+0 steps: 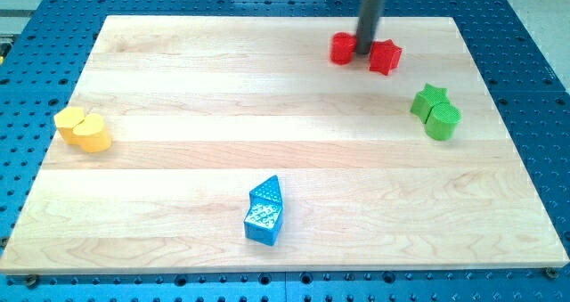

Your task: Move the red circle to the center of the board

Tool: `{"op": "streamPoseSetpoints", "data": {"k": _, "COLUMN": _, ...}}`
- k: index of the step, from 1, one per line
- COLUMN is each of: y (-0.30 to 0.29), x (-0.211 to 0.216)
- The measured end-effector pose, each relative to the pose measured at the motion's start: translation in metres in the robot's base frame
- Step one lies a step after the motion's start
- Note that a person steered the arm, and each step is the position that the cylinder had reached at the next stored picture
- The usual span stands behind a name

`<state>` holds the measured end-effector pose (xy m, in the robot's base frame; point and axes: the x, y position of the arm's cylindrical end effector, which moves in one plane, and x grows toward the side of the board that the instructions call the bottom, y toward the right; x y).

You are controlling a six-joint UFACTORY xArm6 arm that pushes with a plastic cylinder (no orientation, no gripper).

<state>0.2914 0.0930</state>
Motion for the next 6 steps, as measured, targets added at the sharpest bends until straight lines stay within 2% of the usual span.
{"op": "streamPoseSetpoints", "data": {"k": 2, "y": -0.049, "x": -0.022}}
{"op": "streamPoseSetpoints", "data": {"k": 3, "y": -0.074, "x": 0.053}}
{"op": "streamPoseSetpoints", "data": {"k": 4, "y": -0.080, "x": 0.092}}
{"op": "streamPoseSetpoints", "data": {"k": 5, "y": -0.052, "x": 0.081}}
{"op": "streamPoseSetpoints", "data": {"k": 6, "y": -0.045, "x": 0.111}}
